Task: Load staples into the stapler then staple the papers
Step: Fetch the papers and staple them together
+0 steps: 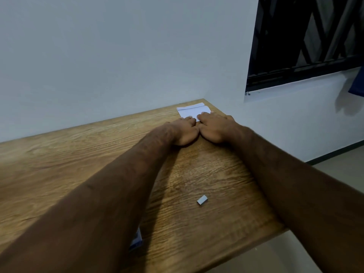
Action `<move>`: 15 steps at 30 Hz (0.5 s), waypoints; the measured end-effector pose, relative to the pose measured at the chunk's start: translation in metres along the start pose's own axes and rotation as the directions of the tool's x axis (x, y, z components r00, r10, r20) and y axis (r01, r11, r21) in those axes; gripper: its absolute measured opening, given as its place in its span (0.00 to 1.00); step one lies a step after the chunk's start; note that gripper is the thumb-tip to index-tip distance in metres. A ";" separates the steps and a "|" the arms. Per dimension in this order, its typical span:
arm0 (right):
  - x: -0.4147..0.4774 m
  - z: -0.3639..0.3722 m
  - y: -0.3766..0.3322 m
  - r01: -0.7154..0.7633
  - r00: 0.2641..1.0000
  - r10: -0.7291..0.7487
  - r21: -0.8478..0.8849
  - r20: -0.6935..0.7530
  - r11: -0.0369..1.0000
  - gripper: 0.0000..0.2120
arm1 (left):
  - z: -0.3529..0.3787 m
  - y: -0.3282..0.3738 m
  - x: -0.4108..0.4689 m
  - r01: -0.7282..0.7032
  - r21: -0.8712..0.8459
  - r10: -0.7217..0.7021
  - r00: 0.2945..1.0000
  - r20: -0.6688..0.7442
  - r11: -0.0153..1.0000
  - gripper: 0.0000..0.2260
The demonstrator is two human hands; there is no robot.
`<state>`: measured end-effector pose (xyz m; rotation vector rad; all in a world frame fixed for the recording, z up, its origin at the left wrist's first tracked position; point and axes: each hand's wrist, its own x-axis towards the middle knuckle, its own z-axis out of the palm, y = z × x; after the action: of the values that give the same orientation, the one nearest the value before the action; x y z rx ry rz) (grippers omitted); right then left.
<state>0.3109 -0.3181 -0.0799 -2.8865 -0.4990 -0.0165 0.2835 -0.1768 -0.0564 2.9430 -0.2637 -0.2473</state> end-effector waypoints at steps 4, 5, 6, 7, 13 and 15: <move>0.016 0.003 0.005 -0.024 0.999 0.023 -0.006 -0.022 1.000 0.28 | -0.002 -0.006 0.017 0.012 -0.018 -0.012 1.000 0.010 1.000 0.25; 0.019 0.004 0.006 -0.025 0.999 0.025 -0.009 -0.027 1.000 0.28 | -0.002 -0.007 0.021 0.018 -0.023 -0.018 1.000 0.012 1.000 0.25; 0.022 0.004 0.006 -0.025 0.999 0.025 -0.014 -0.031 1.000 0.28 | -0.003 -0.008 0.024 0.024 -0.031 -0.024 1.000 0.015 0.999 0.25; 0.024 0.005 0.007 -0.026 0.999 0.025 -0.021 -0.030 0.999 0.29 | -0.003 -0.009 0.027 0.030 -0.038 -0.030 0.999 0.020 0.999 0.25; 0.031 0.006 0.007 -0.071 0.997 0.070 -0.067 -0.021 0.995 0.30 | -0.006 -0.013 0.036 0.050 -0.021 -0.049 0.999 0.018 0.999 0.26; 0.030 0.006 0.007 -0.077 0.997 0.076 -0.052 -0.031 0.996 0.30 | -0.007 -0.014 0.036 0.057 -0.010 -0.056 0.998 0.026 0.998 0.25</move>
<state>0.3413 -0.3136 -0.0863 -2.9505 -0.3882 -0.0598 0.3222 -0.1691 -0.0576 2.9418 -0.1822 -0.2931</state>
